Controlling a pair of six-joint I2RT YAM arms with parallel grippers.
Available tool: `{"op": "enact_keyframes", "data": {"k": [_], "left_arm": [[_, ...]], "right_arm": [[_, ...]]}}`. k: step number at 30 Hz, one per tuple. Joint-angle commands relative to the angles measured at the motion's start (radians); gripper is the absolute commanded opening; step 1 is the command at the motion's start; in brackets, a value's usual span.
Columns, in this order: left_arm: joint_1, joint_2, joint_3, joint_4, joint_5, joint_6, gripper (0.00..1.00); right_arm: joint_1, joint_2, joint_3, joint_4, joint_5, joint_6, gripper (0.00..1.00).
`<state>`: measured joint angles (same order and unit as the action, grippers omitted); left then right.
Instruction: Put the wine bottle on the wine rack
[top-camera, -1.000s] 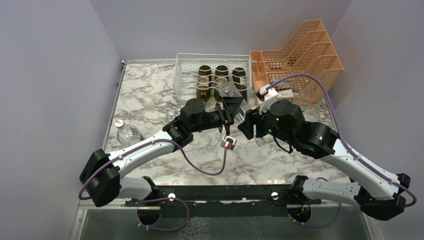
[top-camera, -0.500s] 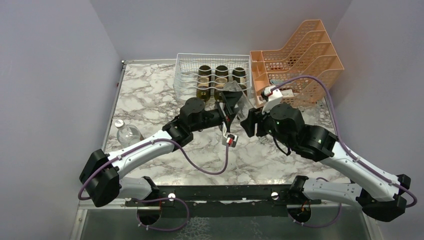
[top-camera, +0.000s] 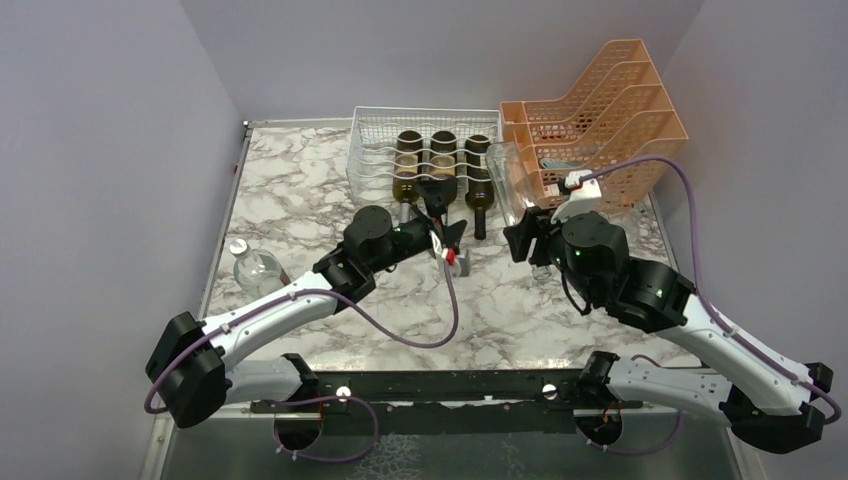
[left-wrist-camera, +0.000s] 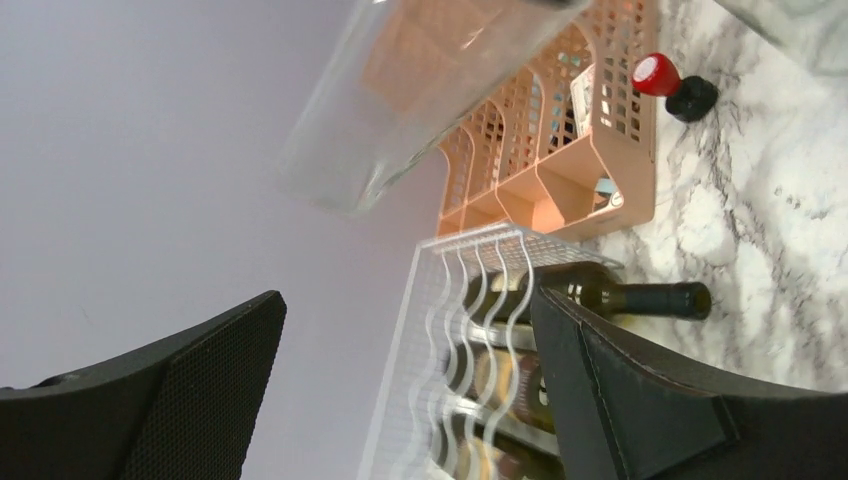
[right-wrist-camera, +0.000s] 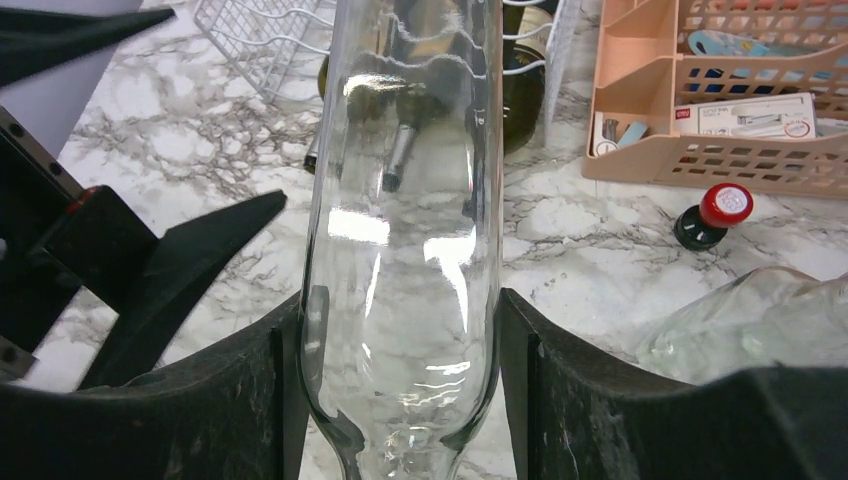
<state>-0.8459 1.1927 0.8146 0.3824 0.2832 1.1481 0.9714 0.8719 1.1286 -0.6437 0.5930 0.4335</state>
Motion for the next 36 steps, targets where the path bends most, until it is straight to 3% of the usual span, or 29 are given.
{"op": "enact_keyframes", "data": {"k": [1,3,5,8,15,17,25,31,36], "left_arm": [[0.047,-0.013,0.036,0.117,-0.299,-0.489,0.99],[0.071,0.003,0.078,0.104,-0.460,-0.655,0.99],[0.118,0.017,0.100,0.090,-0.517,-0.748,0.99],[0.203,0.055,0.141,0.042,-0.529,-0.902,0.99],[0.381,0.239,0.327,-0.247,-0.512,-1.184,0.99],[0.427,0.298,0.379,-0.303,-0.508,-1.238,0.88],[0.570,0.525,0.573,-0.505,-0.561,-1.348,0.57],[0.602,0.654,0.688,-0.620,-0.614,-1.338,0.47],[0.606,0.675,0.677,-0.638,-0.624,-1.330,0.40]], "right_arm": [[0.000,-0.008,-0.015,0.026,0.081,0.059,0.01],[0.000,-0.007,-0.024,0.017,0.091,0.072,0.01],[0.000,-0.008,-0.036,0.017,0.092,0.081,0.01],[0.001,-0.005,-0.056,0.031,0.075,0.090,0.01],[0.001,0.021,-0.128,0.096,-0.027,0.126,0.01],[0.000,0.028,-0.148,0.119,-0.056,0.135,0.01],[0.001,0.058,-0.198,0.188,-0.149,0.153,0.01],[0.000,0.078,-0.201,0.209,-0.161,0.141,0.01],[0.000,0.087,-0.199,0.219,-0.164,0.139,0.01]]}}
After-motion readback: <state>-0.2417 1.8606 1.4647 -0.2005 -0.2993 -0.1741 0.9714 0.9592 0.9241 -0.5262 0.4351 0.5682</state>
